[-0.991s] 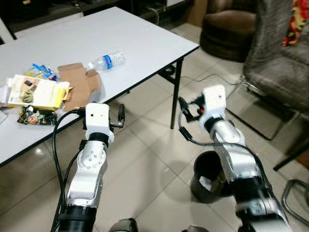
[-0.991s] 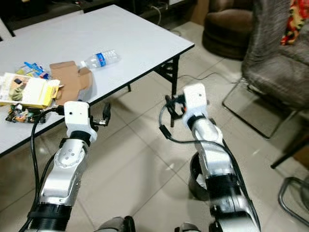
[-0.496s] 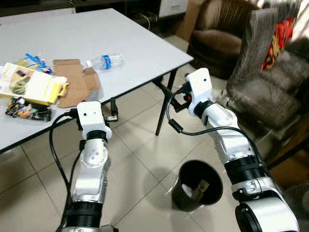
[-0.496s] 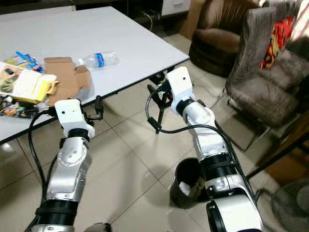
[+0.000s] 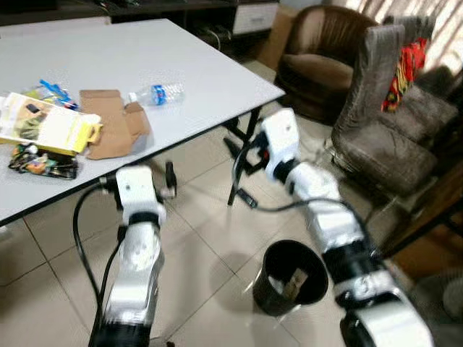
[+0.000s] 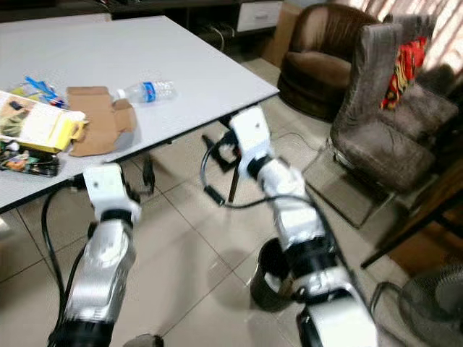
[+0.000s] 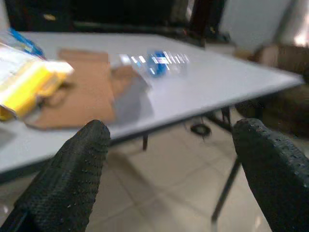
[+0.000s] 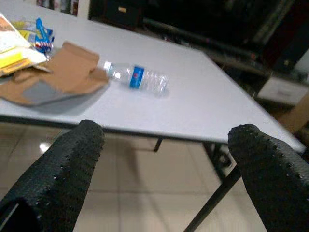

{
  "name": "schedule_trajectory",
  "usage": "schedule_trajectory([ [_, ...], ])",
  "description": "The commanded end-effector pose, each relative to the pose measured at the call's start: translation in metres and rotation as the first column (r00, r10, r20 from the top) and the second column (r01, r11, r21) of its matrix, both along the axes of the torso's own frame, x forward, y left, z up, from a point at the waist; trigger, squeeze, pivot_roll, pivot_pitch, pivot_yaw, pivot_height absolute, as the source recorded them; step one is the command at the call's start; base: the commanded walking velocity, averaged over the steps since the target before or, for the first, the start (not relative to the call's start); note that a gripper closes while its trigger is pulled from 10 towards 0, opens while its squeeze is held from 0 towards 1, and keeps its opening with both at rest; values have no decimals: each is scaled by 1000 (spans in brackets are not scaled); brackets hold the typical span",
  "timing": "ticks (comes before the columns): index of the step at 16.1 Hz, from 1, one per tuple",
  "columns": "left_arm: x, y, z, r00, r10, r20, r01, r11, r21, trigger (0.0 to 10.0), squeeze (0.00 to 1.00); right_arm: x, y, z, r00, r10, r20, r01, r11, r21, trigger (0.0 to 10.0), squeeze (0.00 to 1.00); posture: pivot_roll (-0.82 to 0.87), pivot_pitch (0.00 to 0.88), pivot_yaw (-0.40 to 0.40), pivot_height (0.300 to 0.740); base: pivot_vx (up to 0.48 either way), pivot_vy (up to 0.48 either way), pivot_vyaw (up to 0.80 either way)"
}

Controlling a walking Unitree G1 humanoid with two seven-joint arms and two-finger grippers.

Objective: Picking trash to rubbish bin

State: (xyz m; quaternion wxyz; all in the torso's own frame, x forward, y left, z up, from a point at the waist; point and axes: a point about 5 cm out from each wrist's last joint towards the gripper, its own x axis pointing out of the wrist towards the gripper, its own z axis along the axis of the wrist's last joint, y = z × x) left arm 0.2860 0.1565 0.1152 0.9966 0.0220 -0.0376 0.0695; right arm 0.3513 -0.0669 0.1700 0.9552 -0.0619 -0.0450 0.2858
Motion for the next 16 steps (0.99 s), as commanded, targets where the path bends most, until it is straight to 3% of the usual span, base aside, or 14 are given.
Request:
schedule_trajectory([
  [1, -3, -6, 3, 999, -49, -4, 49, 999, 24, 10000, 0, -2, -5, -3, 1000, -24, -9, 24, 1000, 17, 10000, 0, -78, 127, -83, 740, 0, 0, 0],
  [4, -17, 4, 1, 989, -132, -61, 137, 986, 98, 10000, 0, -10, -5, -18, 994, -105, -41, 108, 991, 82, 10000, 0, -32, 126, 58, 740, 0, 0, 0],
  [6, -12, 4, 9, 978, -194, -72, 203, 968, 146, 10000, 0, -16, -2, -27, 988, -145, -60, 151, 983, 108, 10000, 0, -24, 137, 102, 740, 0, 0, 0],
  [9, -14, 6, 6, 976, -197, -89, 209, 965, 160, 10000, 0, -22, -2, -38, 983, -164, -84, 172, 979, 106, 10000, 0, -6, 155, 102, 740, 0, 0, 0],
  [12, -22, 3, 8, 980, -179, -85, 190, 970, 149, 10000, 0, -21, -2, -32, 984, -160, -74, 167, 981, 98, 10000, 0, -13, 183, 76, 740, 0, 0, 0],
  [16, -9, -2, 17, 990, -138, -36, 141, 982, 126, 10000, 0, -4, -11, -19, 988, -148, -33, 149, 988, 49, 10000, 0, -21, 214, 6, 740, 0, 0, 0],
])
